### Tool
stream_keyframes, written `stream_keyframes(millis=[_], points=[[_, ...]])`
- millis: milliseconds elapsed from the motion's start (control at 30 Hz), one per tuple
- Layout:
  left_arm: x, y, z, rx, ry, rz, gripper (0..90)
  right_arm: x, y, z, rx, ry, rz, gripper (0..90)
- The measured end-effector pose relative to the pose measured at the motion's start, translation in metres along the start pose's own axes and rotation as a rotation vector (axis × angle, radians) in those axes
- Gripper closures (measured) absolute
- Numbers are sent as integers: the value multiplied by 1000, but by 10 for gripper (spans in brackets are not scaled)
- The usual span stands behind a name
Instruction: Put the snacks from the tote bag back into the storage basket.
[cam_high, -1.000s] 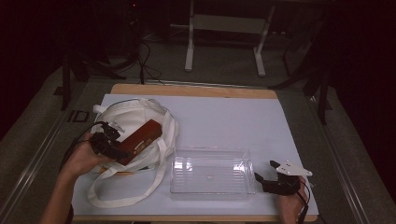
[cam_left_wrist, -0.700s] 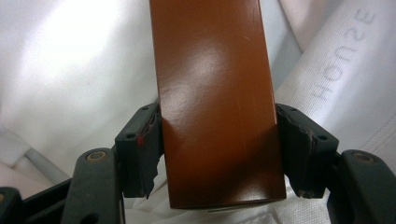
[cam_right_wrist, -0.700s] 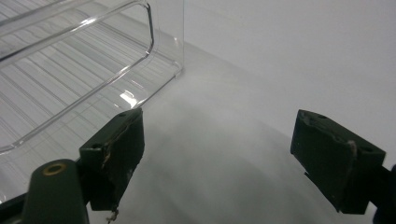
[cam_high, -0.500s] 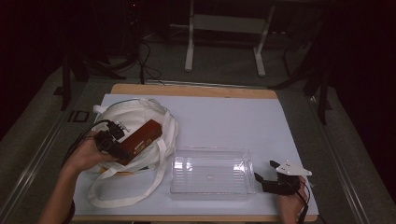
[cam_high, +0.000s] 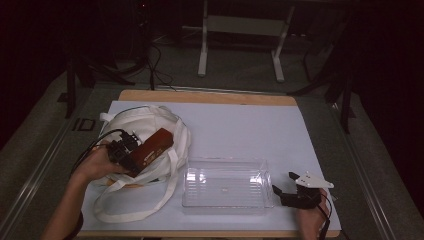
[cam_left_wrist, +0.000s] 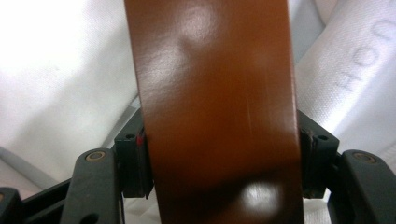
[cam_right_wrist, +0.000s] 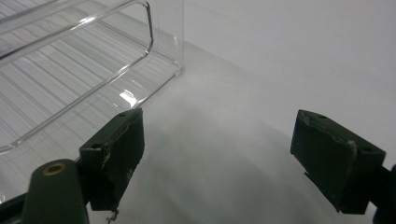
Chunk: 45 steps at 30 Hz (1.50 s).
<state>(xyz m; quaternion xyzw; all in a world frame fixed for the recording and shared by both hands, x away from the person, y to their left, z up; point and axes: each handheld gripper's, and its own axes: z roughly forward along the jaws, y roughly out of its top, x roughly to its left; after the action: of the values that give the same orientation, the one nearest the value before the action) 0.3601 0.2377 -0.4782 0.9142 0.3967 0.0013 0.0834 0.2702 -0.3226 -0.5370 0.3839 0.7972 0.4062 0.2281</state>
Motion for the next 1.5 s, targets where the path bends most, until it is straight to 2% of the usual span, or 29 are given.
stream_keyframes(millis=[300, 633, 1067, 1233, 1500], points=[[1, 4, 5, 44, -7, 1, 380, 0, 0, 0, -3, -1, -4, 174], [1, 3, 10, 46, -15, -1, 394, 0, 0, -1, -7, -1, -2, 174], [4, 8, 6, 87, -20, -7, 411, 0, 0, -1, -8, -1, -1, 174], [6, 8, 4, 86, -24, -12, 419, 0, 0, -1, -8, -1, -1, 174], [9, 4, -4, 50, -23, -19, 432, 0, 0, -1, -9, -1, -1, 174]])
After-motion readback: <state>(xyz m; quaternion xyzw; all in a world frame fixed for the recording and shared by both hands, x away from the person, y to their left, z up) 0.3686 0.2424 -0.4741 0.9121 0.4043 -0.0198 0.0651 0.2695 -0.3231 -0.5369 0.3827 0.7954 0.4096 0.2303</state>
